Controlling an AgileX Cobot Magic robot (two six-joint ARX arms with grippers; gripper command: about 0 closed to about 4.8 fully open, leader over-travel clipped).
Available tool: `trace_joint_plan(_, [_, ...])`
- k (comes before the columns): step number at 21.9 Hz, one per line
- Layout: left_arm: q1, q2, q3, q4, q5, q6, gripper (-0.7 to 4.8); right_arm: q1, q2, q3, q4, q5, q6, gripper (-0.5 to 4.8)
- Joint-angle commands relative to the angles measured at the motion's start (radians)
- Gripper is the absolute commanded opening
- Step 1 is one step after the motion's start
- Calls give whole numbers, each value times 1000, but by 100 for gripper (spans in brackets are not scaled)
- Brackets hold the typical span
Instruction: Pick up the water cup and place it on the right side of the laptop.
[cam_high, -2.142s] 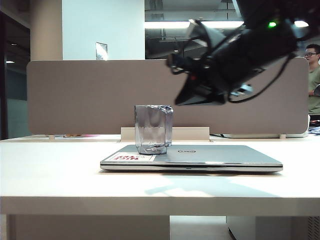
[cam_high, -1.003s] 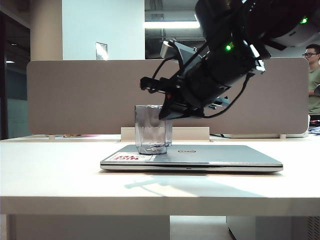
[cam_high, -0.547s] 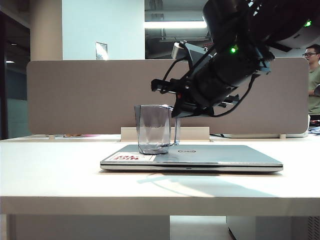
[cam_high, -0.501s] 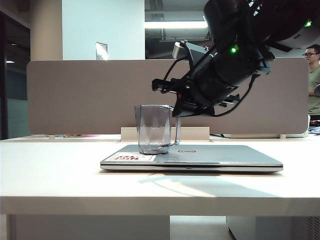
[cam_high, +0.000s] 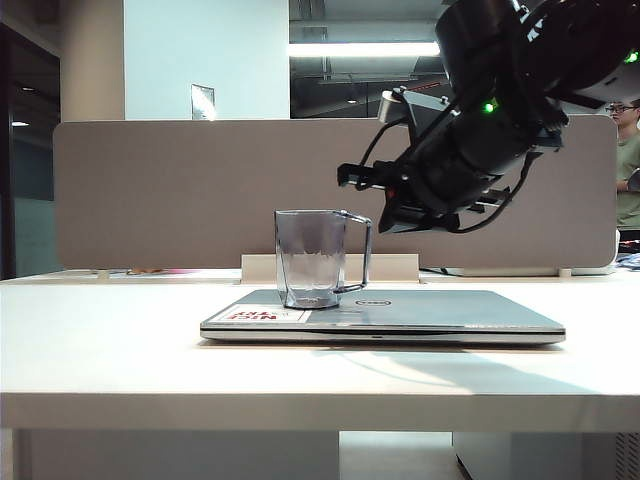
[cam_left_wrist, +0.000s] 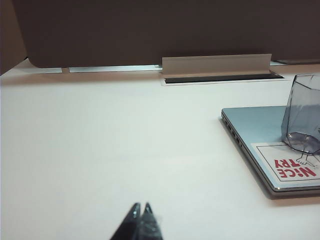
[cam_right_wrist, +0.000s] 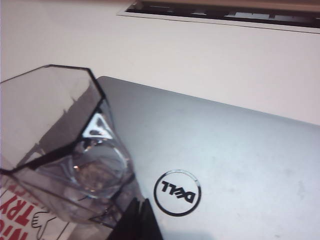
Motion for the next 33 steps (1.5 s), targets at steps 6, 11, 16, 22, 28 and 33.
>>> trace_joint_plan(6, [1,1,3,10,5,0,-4,12,-3,3,-166,-24,0,87])
trace_joint_plan(11, [1,1,3,11,5,0,-4,12,-3,3,-154,-24,1,107])
trace_joint_plan(16, [1,1,3,11,5,0,-4,12,20,4,-86,-29,8,163])
trace_joint_plan(22, [1,1,3,11,5,0,-4,12,74,4,4,-70,39,163])
trace_joint_plan(28, [1,1,3,10,5,0,-4,13,91,4,74,-56,42,162])
trace_joint_plan(33, [1,1,3,11,4,1,-4,13,93,4,122,-48,42,157])
